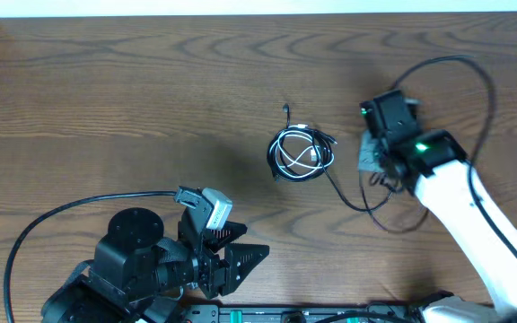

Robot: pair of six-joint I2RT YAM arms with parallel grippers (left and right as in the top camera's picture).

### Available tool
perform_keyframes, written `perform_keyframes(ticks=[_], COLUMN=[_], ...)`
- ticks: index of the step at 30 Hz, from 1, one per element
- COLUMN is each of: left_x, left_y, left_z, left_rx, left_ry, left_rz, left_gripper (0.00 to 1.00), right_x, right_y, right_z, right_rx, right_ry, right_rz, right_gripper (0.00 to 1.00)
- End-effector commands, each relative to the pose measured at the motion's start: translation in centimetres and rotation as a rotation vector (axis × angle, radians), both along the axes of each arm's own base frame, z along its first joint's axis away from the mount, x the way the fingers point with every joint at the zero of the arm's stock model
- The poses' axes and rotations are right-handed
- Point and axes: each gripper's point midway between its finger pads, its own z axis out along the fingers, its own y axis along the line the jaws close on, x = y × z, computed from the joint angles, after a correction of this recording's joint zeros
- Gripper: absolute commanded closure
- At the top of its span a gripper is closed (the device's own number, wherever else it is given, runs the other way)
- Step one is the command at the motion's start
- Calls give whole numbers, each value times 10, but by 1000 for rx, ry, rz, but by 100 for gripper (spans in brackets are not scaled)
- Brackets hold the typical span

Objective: Untangle cables

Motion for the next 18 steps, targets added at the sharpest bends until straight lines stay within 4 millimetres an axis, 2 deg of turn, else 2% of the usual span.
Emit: perform_keyframes(ticks=[1,5,15,18], left_x=[-2,-2,-2,-2], left_y=[-1,0,0,0], left_z=[7,7,7,7], left_rx=[-14,-13,-13,-13], left_ry=[-13,-13,-12,-12], left_rz=[-8,-8,-8,-8], left_gripper=[37,37,37,37], right_x=[-20,-27,-34,-33], right_y=[39,46,59,59], right_z=[-22,-30,-28,-28], right_rx=[151,163,201,200], right_ry=[153,201,211,206], right_rz=[228,315,470,478], right_gripper=[99,99,99,94])
